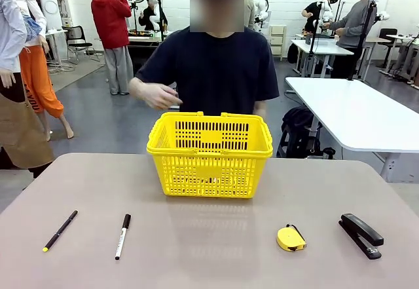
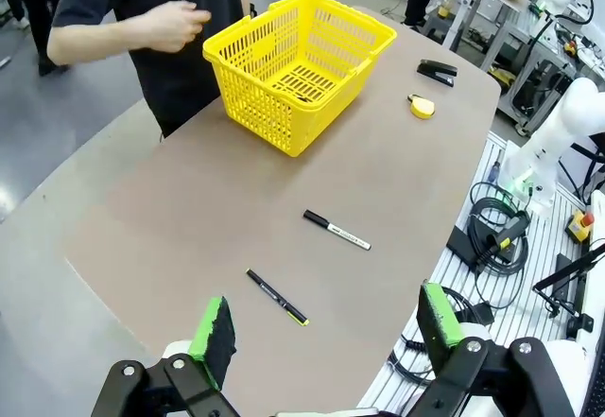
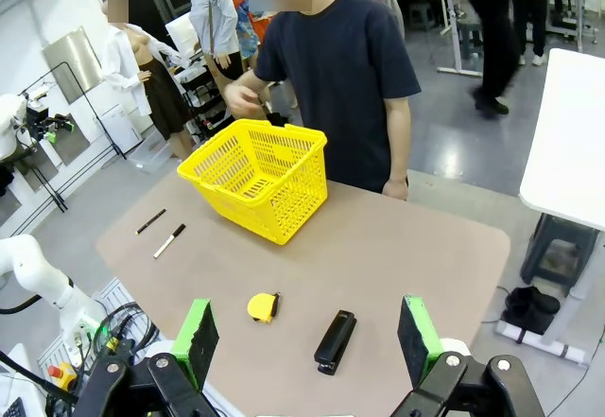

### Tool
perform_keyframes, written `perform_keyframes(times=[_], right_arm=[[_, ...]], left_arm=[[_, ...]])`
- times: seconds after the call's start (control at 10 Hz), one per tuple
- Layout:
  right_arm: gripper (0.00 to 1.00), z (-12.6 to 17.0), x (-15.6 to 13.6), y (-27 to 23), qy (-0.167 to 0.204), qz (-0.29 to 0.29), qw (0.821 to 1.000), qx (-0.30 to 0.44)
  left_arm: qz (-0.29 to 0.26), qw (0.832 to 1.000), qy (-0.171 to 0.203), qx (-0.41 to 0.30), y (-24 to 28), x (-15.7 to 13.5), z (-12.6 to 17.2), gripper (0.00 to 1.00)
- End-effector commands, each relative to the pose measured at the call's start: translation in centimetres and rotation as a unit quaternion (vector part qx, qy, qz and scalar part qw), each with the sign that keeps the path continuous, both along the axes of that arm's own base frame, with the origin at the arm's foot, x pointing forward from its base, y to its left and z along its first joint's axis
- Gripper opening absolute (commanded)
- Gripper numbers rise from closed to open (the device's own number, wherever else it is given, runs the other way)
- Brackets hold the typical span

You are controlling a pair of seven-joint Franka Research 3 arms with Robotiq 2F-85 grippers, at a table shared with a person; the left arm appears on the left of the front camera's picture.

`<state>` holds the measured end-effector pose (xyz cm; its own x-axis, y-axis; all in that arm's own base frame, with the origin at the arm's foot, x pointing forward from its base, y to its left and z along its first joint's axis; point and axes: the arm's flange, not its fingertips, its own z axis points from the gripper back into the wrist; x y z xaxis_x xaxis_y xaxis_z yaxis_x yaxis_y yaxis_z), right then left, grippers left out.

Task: Place the items the person wants into the basket.
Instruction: Pick up the item the person points to and place it in the Market Basket.

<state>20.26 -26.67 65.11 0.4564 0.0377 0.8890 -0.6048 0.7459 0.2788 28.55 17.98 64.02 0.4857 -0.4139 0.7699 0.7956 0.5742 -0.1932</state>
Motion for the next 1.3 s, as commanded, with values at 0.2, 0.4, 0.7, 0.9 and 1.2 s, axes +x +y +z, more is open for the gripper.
perform_keyframes(times=[0.2, 0.4, 0.7, 0.9, 1.2], right_arm=[[1.00, 0.12, 0.15, 0.03, -0.014, 0.007, 1.000, 0.005], [1.00, 0.12, 0.15, 0.03, -0.014, 0.007, 1.000, 0.005], [1.00, 0.12, 0.15, 0.03, -0.014, 0.007, 1.000, 0.005], [1.00, 0.12, 0.15, 0.03, -0.014, 0.007, 1.000, 0.005], [1.00, 0.12, 0.15, 0.03, -0.014, 0.007, 1.000, 0.005]], left_arm=[[-0.010, 1.000, -0.010, -0.003, 0.21, 0.01, 0.10, 1.00], [-0.010, 1.000, -0.010, -0.003, 0.21, 0.01, 0.10, 1.00], [-0.010, 1.000, -0.010, -0.003, 0.21, 0.01, 0.10, 1.00], [-0.010, 1.000, -0.010, -0.003, 0.21, 0.01, 0.10, 1.00], [0.001, 1.000, 0.000, 0.000, -0.02, -0.05, 0.01, 1.00]])
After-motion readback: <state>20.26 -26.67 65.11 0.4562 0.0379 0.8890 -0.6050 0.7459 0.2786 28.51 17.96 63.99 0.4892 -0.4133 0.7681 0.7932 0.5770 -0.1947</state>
